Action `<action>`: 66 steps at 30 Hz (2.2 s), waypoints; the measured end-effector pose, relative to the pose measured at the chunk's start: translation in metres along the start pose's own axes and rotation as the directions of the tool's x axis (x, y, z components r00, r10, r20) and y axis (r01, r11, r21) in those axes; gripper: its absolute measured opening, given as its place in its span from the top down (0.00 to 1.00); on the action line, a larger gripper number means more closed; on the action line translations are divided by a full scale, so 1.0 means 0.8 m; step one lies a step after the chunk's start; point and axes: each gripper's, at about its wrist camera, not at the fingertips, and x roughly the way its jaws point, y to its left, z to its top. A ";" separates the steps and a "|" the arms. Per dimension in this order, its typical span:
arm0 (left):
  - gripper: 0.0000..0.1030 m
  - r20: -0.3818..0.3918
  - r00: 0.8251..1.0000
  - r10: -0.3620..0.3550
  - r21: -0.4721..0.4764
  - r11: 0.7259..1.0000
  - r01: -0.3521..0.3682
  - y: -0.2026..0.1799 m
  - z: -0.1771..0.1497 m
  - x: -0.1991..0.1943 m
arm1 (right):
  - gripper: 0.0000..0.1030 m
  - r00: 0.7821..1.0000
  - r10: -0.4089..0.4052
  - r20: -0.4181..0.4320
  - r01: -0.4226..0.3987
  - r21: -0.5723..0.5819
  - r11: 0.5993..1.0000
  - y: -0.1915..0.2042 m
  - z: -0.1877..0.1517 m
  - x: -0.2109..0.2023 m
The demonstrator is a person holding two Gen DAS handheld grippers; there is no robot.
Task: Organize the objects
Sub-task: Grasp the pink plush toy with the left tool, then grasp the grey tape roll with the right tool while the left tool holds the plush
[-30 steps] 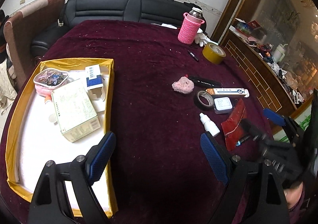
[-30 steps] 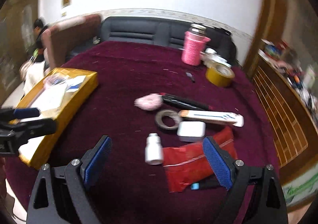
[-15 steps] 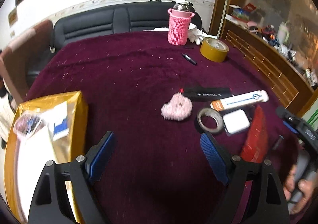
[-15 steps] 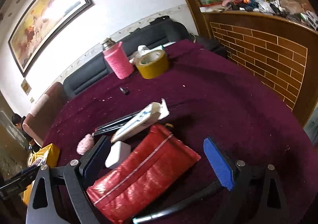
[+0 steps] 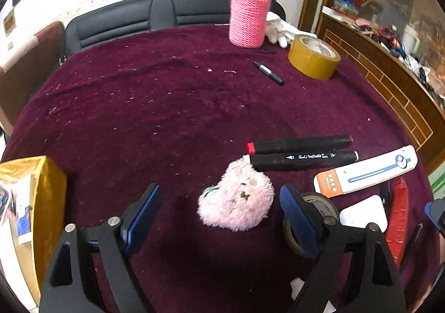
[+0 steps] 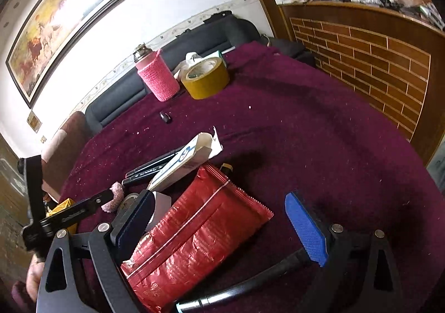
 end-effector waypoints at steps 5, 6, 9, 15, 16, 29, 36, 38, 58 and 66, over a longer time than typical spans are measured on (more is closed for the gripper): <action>0.55 -0.053 0.999 0.000 0.050 0.999 0.003 -0.012 -0.003 0.019 | 0.06 1.000 0.016 -0.011 -0.016 0.007 1.000 -0.002 -0.001 0.001; 0.55 -0.045 0.999 0.002 0.046 0.999 0.000 -0.012 -0.003 0.018 | 0.06 1.000 0.018 -0.013 -0.018 0.004 1.000 -0.001 -0.001 0.002; 0.61 -0.041 0.999 -0.002 0.028 1.000 0.003 -0.009 -0.005 0.015 | 0.05 1.000 0.015 -0.018 -0.015 -0.005 1.000 0.001 -0.002 0.004; 0.62 -0.006 0.999 -0.038 -0.039 0.999 0.038 0.004 -0.013 -0.014 | 0.05 1.000 -0.002 -0.021 0.001 -0.010 1.000 -0.001 -0.002 0.007; 0.62 0.000 0.999 -0.052 -0.054 0.997 0.052 0.007 -0.016 -0.023 | 0.05 1.000 -0.004 -0.023 0.004 -0.009 1.000 -0.002 -0.002 0.008; 0.62 0.115 0.978 -0.176 -0.159 0.968 0.192 0.030 -0.092 -0.189 | 0.05 0.950 -0.297 0.095 0.299 -0.008 0.954 -0.011 0.009 -0.008; 0.61 0.168 0.964 -0.204 -0.124 0.966 0.226 0.033 -0.153 -0.220 | 0.05 0.917 -0.399 0.005 0.388 -0.243 0.889 0.025 0.037 -0.019; 0.61 0.179 0.953 -0.246 -0.131 0.954 0.271 0.040 -0.161 -0.215 | 0.01 0.953 -0.301 0.015 0.301 -0.092 0.949 0.019 0.021 -0.043; 0.61 0.270 0.922 -0.279 -0.237 0.909 0.344 0.115 -0.205 -0.248 | 0.22 0.964 -0.142 -0.225 -0.033 -0.630 0.776 0.231 -0.030 0.061; 0.61 0.284 0.926 -0.248 -0.267 0.907 0.324 0.151 -0.218 -0.262 | 0.50 0.915 -0.207 -0.346 -0.040 -0.589 0.807 0.221 -0.038 0.142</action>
